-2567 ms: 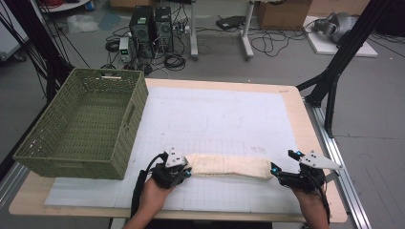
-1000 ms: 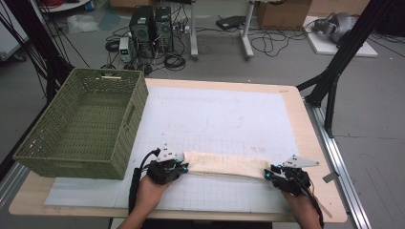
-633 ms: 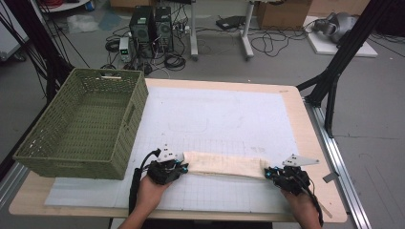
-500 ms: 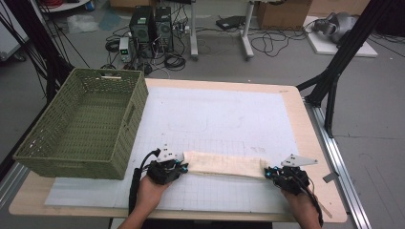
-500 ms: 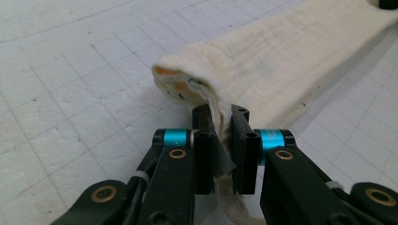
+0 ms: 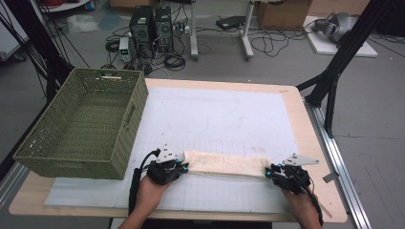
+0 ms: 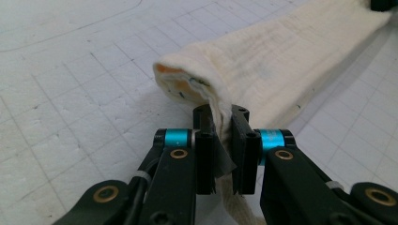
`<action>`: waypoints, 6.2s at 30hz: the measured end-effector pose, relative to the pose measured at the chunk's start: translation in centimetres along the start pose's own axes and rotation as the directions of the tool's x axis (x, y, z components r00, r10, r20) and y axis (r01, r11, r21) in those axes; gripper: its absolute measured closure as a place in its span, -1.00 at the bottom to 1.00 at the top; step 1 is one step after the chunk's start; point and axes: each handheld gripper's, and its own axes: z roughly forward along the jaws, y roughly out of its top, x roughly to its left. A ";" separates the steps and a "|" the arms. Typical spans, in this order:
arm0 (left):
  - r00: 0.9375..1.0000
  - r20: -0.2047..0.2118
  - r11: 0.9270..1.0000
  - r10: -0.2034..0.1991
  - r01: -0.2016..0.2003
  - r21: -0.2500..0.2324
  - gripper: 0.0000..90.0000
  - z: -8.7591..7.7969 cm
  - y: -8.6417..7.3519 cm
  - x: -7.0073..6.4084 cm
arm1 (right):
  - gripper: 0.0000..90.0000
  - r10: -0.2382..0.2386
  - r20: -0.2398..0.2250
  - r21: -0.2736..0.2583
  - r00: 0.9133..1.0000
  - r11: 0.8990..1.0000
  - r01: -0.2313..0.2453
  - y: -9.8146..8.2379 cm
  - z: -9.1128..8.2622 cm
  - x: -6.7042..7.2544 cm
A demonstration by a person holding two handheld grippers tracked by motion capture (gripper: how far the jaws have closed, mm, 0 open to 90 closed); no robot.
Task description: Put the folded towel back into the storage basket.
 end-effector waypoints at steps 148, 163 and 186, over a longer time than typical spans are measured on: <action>0.904 -0.408 0.904 -0.129 -0.062 -0.424 0.83 -25.7 -2.4 5.8 | 0.87 -0.422 -0.337 -0.439 0.842 0.861 0.256 35.0 16.5 15.8; 0.878 -0.447 0.897 -0.169 -0.051 -0.439 0.83 -27.6 -3.5 6.8 | 0.87 -0.441 -0.339 -0.424 0.831 0.860 0.284 37.8 18.9 19.7; 0.833 -0.510 0.919 -0.213 -0.007 -0.395 0.82 -28.5 -3.7 9.4 | 0.87 -0.404 -0.307 -0.400 0.862 0.876 0.268 39.4 22.2 23.4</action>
